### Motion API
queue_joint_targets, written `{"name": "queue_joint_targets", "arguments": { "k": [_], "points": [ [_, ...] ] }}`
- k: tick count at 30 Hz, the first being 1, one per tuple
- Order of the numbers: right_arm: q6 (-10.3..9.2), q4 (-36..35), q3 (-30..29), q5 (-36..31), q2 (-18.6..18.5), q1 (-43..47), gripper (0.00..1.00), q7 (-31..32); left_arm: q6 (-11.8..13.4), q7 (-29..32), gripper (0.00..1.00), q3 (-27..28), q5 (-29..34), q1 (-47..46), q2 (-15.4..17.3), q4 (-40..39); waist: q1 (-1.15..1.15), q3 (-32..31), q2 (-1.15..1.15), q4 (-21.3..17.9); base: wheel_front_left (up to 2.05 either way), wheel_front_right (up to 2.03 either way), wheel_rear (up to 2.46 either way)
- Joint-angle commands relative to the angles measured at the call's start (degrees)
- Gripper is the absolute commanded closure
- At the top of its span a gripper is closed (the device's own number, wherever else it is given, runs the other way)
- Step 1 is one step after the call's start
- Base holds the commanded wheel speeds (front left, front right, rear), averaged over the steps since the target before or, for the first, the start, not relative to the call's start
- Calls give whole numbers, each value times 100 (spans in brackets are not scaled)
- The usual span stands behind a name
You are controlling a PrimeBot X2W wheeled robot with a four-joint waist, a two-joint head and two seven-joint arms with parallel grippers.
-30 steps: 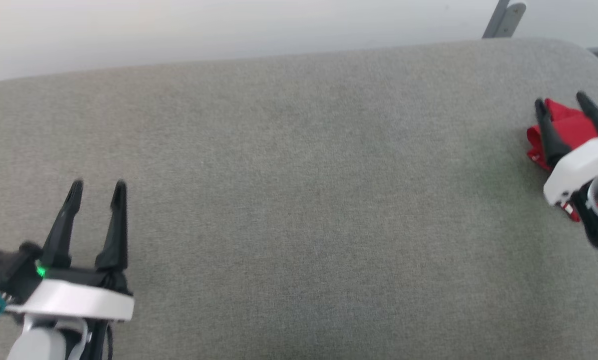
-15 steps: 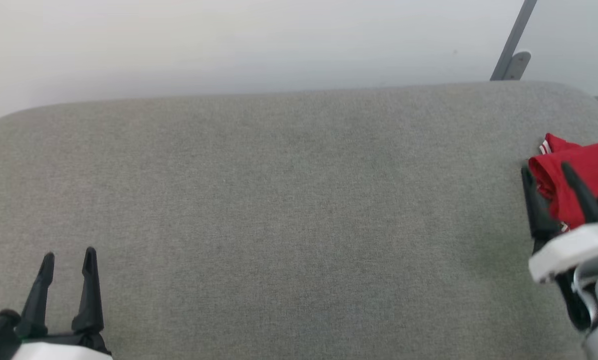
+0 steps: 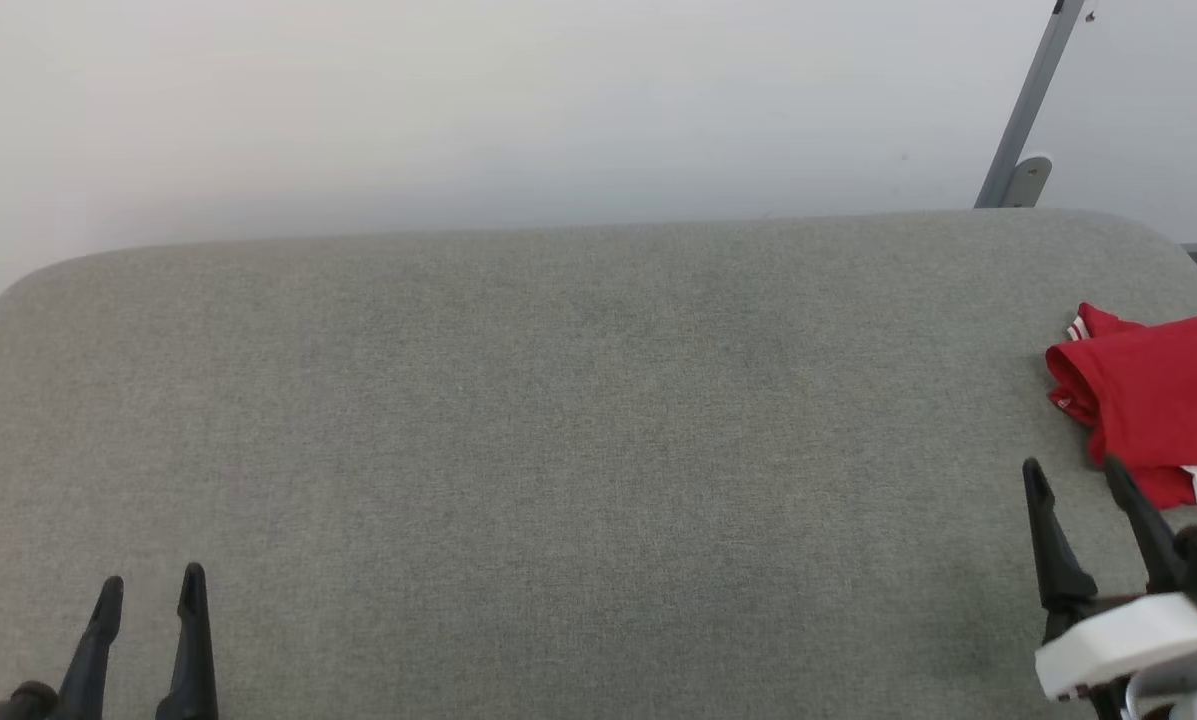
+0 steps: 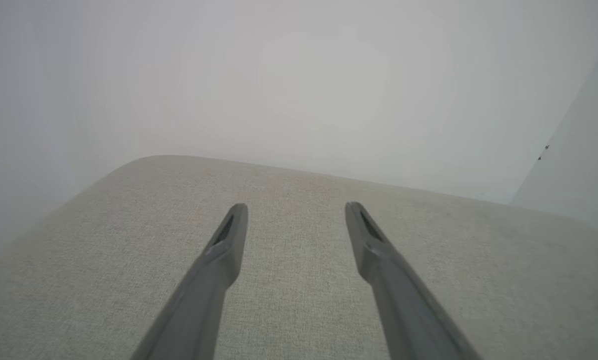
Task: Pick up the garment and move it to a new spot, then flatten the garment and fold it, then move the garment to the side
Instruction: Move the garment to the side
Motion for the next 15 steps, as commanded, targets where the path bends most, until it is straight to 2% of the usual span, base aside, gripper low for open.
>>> {"name": "queue_joint_targets", "arguments": {
  "k": [1, 15],
  "points": [
    [-11, -50, -30, -48, 17, 66, 0, -19, -19, -27, 0, 3, 17, 87, 18, -1, 0, -16, 0, 0, 0, 0, 0],
    [-11, -454, -208, -197, 460, 731, 0, -21, -19, -27, 0, -171, -6, 230, 59, -2, 0, -151, 0, -63, 0, 0, 0]
  ]
}}
